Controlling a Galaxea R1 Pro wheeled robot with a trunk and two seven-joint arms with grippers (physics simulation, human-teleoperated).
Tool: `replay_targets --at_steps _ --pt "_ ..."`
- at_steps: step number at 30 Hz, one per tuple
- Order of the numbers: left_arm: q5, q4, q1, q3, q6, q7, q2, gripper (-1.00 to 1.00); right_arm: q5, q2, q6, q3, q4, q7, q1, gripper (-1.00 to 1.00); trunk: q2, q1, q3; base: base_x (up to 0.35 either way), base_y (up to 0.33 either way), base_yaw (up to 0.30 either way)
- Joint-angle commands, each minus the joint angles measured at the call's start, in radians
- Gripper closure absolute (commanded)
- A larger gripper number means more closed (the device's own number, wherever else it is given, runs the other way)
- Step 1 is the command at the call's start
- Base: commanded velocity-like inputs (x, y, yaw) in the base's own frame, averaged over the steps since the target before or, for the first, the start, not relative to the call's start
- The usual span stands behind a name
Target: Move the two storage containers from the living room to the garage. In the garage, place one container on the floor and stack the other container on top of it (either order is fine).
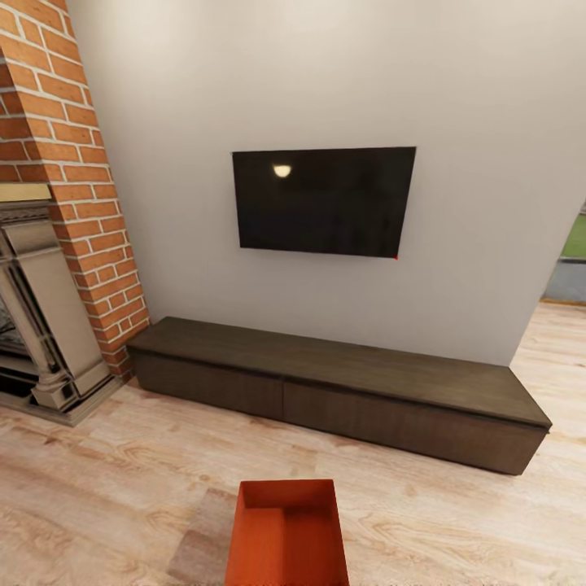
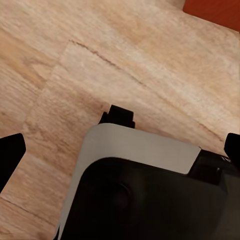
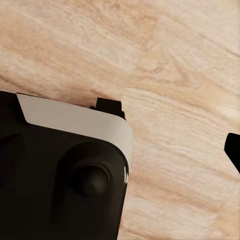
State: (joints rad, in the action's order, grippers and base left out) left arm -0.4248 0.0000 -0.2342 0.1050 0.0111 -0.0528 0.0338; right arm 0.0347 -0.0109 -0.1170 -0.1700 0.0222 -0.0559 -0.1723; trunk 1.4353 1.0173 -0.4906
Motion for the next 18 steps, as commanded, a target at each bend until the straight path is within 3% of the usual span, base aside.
replay_targets --at_steps 1,18 --pt "-0.008 0.0 0.0 0.009 0.001 -0.002 0.0 -1.0 0.004 0.0 -0.004 -0.005 0.002 -0.004 -0.001 -1.0 0.008 0.004 -0.006 0.0 0.0 0.0" --pt "-0.008 0.0 0.0 0.009 0.001 -0.002 0.0 -1.0 0.004 0.0 -0.004 -0.004 0.002 -0.005 -0.001 -1.0 0.127 0.069 -0.086 0.0 0.0 0.0"
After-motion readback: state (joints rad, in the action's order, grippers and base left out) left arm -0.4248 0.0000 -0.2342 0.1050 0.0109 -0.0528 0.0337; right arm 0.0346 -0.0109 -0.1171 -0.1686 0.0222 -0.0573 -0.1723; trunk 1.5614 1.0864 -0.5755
